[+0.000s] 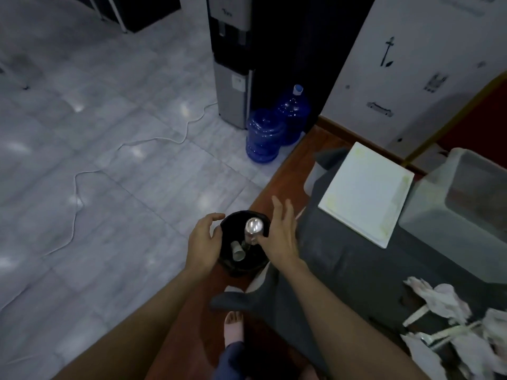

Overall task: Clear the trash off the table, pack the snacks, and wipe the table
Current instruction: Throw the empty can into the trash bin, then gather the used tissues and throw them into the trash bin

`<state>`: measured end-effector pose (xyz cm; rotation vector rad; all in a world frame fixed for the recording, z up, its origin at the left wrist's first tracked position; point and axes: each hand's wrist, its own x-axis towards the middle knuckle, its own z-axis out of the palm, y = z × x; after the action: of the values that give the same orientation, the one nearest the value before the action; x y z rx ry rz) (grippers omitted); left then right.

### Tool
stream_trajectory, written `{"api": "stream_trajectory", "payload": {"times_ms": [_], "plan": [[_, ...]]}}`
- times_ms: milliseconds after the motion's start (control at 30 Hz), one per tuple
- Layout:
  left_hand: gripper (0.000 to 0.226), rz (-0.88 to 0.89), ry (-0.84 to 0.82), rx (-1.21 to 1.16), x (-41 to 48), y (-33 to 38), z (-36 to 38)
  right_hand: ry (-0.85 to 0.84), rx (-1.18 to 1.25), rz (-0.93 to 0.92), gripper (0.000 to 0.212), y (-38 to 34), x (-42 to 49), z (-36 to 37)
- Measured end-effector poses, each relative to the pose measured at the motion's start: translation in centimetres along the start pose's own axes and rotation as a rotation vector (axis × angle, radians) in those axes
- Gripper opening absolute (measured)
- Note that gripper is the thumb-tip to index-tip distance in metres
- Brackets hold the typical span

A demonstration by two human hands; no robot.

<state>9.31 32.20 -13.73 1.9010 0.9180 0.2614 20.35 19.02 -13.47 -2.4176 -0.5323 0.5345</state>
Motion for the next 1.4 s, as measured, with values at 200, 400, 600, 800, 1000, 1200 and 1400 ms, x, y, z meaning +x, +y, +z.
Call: {"api": "stream_trajectory", "payload": {"times_ms": [200,400,600,800,1000,1200,1400], "plan": [[0.03,0.018,-0.129,0.055,-0.1,0.8,0.6,0.054,0.046,-0.038,0.081,1.1,-2.3,-2.7],[0.03,0.124,-0.243,0.058,-2.0,4.9,4.1,0.271,0.114,-0.041,0.068,4.6,-6.4,-7.7],[0.03,0.274,-0.506,0.019,-6.7,9.5,10.6,0.582,0.097,0.113,0.059,11.8,-13.0,-14.0],[0.039,0.547,-0.736,0.205,-13.0,11.7,18.4,0.676,-0.003,0.459,0.045,22.3,-20.6,-18.7],[0.061,0.866,-1.042,0.487,-18.9,12.8,25.6,0.347,-0.16,0.563,0.042,29.5,-23.8,-20.5],[0.054,1.156,-0.961,0.729,-22.0,12.6,29.2,0.256,-0.156,0.457,0.032,32.6,-23.4,-20.7],[0.012,0.937,-0.864,0.39,-20.9,13.3,29.5,0.604,-0.103,0.451,0.014,33.9,-22.4,-23.6]]}}
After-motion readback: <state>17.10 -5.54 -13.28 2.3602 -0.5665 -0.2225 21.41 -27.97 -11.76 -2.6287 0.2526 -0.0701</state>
